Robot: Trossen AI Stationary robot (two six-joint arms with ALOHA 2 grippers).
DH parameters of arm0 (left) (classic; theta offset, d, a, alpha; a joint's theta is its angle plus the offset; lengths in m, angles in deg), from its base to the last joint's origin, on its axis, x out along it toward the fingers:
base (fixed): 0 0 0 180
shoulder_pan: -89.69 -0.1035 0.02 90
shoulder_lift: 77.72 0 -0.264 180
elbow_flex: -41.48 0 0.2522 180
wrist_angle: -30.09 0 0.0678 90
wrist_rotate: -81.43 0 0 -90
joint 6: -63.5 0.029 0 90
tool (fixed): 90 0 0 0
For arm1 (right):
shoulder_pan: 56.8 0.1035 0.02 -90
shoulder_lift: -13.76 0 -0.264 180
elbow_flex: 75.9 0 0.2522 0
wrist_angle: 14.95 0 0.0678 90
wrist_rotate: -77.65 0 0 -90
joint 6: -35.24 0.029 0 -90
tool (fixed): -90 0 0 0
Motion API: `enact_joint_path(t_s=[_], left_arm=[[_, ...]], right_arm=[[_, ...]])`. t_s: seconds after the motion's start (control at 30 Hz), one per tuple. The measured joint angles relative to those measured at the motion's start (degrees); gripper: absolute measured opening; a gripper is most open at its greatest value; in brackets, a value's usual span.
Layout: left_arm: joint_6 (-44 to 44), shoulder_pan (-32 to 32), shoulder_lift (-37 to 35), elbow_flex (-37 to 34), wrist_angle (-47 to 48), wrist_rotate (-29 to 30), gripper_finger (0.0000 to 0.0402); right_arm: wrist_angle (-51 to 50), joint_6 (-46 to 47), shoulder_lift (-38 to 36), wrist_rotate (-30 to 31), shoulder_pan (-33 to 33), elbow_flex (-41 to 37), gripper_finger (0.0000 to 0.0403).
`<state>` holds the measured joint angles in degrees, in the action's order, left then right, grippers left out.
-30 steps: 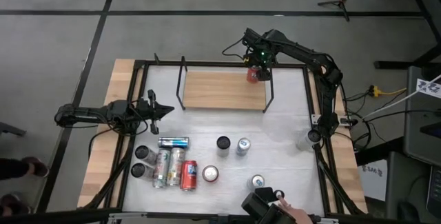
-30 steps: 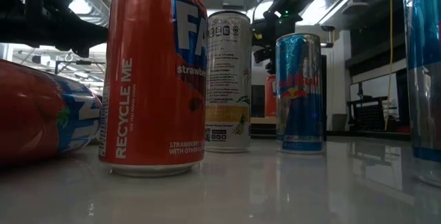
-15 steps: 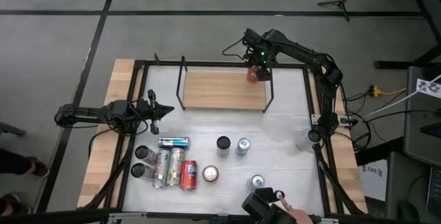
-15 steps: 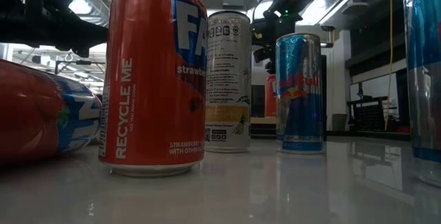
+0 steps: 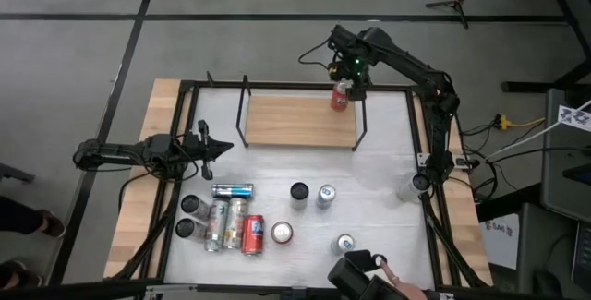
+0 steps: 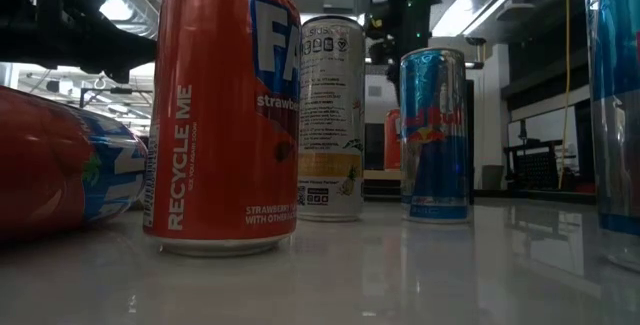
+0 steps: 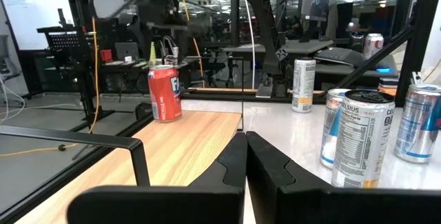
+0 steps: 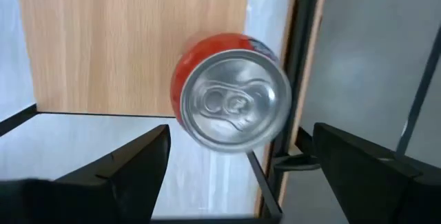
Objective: Place canned beverage on shelf
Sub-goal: Put the top red soda can on the shelf
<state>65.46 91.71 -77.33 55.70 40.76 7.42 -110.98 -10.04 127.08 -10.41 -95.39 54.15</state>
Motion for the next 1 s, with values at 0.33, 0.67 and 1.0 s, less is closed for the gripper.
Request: enact_joint_path(t_s=[0.33, 0.67, 1.0], left_arm=[[0.00, -0.02, 0.00, 0.01, 0.00, 0.02, 0.0000], [0.00, 0.00, 0.01, 0.01, 0.00, 0.00, 0.0000], [0.00, 0.00, 0.00, 0.01, 0.00, 0.00, 0.0000]], right_arm=[[-3.48, 2.25, -0.07, -1.02, -0.02, 11.01, 0.0351], [-3.18, 2.29, -0.09, -12.35, 0.00, 8.68, 0.0351], [3.11, 2.84, -0.04, -6.62, -0.07, 0.20, 0.0351]])
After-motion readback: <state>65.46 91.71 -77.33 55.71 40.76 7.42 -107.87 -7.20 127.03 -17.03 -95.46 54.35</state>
